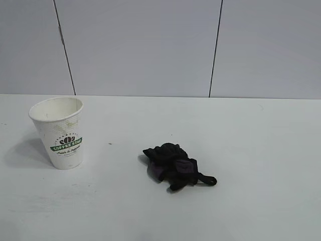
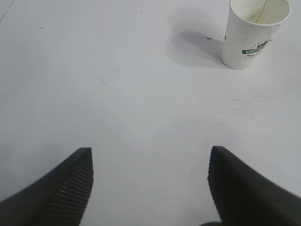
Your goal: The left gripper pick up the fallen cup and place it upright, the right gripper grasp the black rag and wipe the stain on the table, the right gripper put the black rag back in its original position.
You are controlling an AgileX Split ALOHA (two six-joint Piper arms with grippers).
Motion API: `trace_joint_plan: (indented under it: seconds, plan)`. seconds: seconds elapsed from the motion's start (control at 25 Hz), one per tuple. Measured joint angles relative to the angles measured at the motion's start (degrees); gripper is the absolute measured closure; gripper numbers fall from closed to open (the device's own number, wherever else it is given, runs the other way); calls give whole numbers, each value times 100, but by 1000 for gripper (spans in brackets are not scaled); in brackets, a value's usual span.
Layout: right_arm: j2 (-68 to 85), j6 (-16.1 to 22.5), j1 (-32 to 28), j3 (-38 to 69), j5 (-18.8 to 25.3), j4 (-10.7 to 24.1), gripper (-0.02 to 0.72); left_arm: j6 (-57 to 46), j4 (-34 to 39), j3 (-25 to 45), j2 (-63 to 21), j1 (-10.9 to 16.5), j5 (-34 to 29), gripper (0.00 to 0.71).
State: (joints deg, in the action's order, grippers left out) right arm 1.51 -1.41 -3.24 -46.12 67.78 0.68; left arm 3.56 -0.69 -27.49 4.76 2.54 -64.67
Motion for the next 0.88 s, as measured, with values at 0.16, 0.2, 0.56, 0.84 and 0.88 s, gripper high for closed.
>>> trace_joint_plan:
  seconds: [0.16, 0.2, 0.56, 0.84, 0.88]
  plan:
    - [-6, 98, 0, 1010, -490, 33, 147, 0, 0, 0, 0, 0, 0, 210]
    - [-6, 141, 0, 1185, -601, 35, 147, 0, 0, 0, 0, 0, 0, 210]
    - [-21, 327, 0, 1936, -579, 140, 147, 0, 0, 0, 0, 0, 0, 210]
    - [-21, 329, 0, 1936, -579, 145, 147, 0, 0, 0, 0, 0, 0, 210]
    - [-21, 329, 0, 1936, -579, 145, 147, 0, 0, 0, 0, 0, 0, 210]
